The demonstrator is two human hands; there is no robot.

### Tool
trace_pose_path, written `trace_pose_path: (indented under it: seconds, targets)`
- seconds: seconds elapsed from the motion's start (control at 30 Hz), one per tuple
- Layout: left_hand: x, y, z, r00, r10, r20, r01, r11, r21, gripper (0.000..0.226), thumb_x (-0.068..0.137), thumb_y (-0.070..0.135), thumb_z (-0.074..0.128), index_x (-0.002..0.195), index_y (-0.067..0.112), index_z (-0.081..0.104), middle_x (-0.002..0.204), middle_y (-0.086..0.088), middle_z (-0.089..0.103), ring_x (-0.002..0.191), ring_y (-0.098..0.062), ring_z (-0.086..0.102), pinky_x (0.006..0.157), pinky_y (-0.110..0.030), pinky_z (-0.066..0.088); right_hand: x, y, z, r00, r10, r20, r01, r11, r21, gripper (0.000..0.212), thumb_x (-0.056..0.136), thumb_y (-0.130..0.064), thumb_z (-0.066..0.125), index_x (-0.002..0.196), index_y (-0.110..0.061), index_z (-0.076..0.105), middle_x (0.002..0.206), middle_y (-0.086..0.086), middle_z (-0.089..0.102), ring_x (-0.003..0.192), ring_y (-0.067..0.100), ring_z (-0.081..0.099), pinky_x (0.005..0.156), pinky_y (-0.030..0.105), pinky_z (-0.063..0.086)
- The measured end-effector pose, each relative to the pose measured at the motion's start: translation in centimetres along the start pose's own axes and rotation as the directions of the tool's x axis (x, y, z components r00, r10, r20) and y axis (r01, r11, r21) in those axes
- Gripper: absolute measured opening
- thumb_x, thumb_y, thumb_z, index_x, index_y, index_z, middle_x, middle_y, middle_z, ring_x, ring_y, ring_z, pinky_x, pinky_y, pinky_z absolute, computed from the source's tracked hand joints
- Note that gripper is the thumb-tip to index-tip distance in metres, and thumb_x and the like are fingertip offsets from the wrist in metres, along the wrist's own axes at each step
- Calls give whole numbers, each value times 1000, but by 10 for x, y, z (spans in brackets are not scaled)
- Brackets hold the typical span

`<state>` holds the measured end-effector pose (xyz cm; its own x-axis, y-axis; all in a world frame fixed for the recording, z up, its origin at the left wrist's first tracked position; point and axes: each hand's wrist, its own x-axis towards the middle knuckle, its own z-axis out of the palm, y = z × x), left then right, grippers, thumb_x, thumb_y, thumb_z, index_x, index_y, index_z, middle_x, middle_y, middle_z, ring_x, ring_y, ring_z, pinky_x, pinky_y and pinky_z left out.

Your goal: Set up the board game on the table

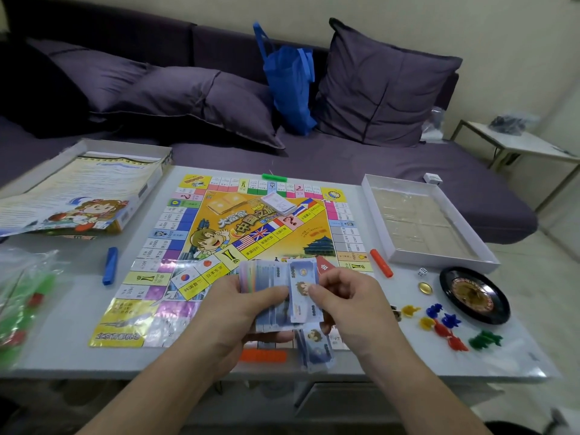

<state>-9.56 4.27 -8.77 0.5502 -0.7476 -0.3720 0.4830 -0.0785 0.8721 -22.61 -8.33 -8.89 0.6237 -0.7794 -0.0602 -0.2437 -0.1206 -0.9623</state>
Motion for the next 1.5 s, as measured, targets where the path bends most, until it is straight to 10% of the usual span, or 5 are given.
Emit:
trace_pose_path:
  seconds: [0.17, 0.53, 0.8, 1.33, 1.5]
  targets:
    - [0, 0, 2, 999, 10, -38, -11, 1000, -9, 32, 84, 7, 81, 112, 0, 67, 94, -20, 79, 83, -38, 79, 49, -36, 62, 3, 6, -1, 995, -17, -95, 8, 996, -94, 12, 87, -19, 85, 81, -22, 75, 76, 2, 74, 74, 22, 73, 63, 44, 64]
    - [-3, -9, 6, 998, 64, -27, -63, 998, 19, 45, 74, 16, 86, 113, 2, 69, 94, -19, 79, 83, -38, 79, 55, -39, 64, -6, -2, 9, 999, -46, -10, 45, 997, -59, 5, 91, -22, 80, 88, -25, 77, 81, -6, 77, 78, 9, 75, 63, 22, 60]
    - [-4, -3, 6, 999, 32, -19, -32, 999, -29, 29, 90, 5, 75, 116, 3, 63, 95, -19, 80, 83, -37, 79, 56, -44, 65, -4, -5, 0, 996, 14, -85, -12, 1000, 18, 4, 92, -20, 80, 88, -21, 79, 83, -3, 79, 79, 12, 78, 71, 38, 65]
    - [5, 0, 26, 996, 51, -72, -54, 997, -47, 26, 88, 4, 77, 111, -2, 67, 91, -17, 80, 83, -35, 79, 57, -47, 65, 17, -22, -44, 975, -58, -212, 21, 984, -175, 10, 97, -27, 73, 88, -23, 73, 81, -3, 76, 73, 7, 75, 61, 28, 62]
    - [11, 3, 30, 996, 29, -83, -32, 999, -40, 27, 86, 5, 79, 110, -1, 67, 91, -16, 80, 83, -34, 79, 57, -47, 66, 65, -5, -120, 928, -194, -319, 11, 868, -497, 11, 93, -22, 77, 83, -25, 75, 74, -9, 75, 70, 10, 71, 65, 33, 56]
